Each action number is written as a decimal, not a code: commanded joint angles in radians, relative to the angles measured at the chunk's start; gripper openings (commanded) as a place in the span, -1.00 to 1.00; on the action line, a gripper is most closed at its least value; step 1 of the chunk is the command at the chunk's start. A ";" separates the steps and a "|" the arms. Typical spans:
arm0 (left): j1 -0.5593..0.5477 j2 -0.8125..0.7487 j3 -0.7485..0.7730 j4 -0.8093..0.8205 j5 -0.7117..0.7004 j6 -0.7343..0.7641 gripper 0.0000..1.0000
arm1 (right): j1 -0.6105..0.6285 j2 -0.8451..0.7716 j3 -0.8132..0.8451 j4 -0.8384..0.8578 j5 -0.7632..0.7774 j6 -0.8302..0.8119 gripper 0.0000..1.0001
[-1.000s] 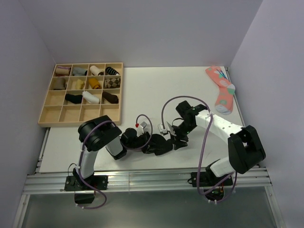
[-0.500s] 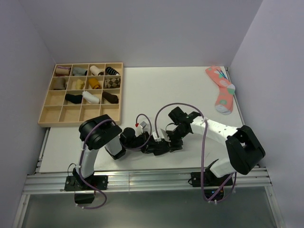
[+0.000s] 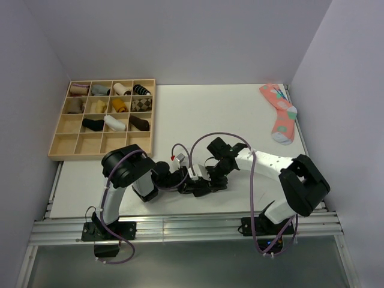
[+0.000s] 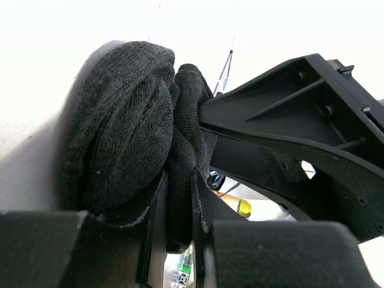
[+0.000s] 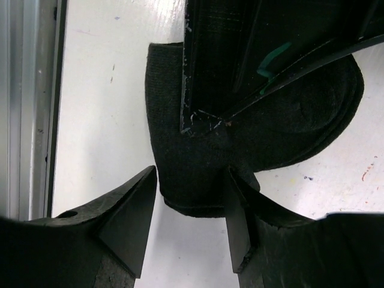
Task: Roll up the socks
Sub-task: Roll the sock at the center of the board.
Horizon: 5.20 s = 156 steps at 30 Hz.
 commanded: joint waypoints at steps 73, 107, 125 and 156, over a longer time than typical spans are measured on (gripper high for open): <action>0.038 -0.289 0.214 -0.973 -0.402 0.517 -0.99 | 0.039 0.201 0.190 -0.227 0.008 0.055 -0.62; 0.087 -0.223 0.107 -0.664 -0.371 0.435 -0.89 | 0.012 0.500 0.424 -0.392 -0.048 0.199 -0.63; 0.087 -0.324 -0.132 -0.412 -0.500 0.423 -0.05 | -0.036 0.634 0.479 -0.340 0.038 0.368 -0.64; -0.268 -0.806 -0.217 -0.583 -0.766 0.779 0.08 | -0.037 0.701 0.598 -0.430 0.118 0.405 -0.62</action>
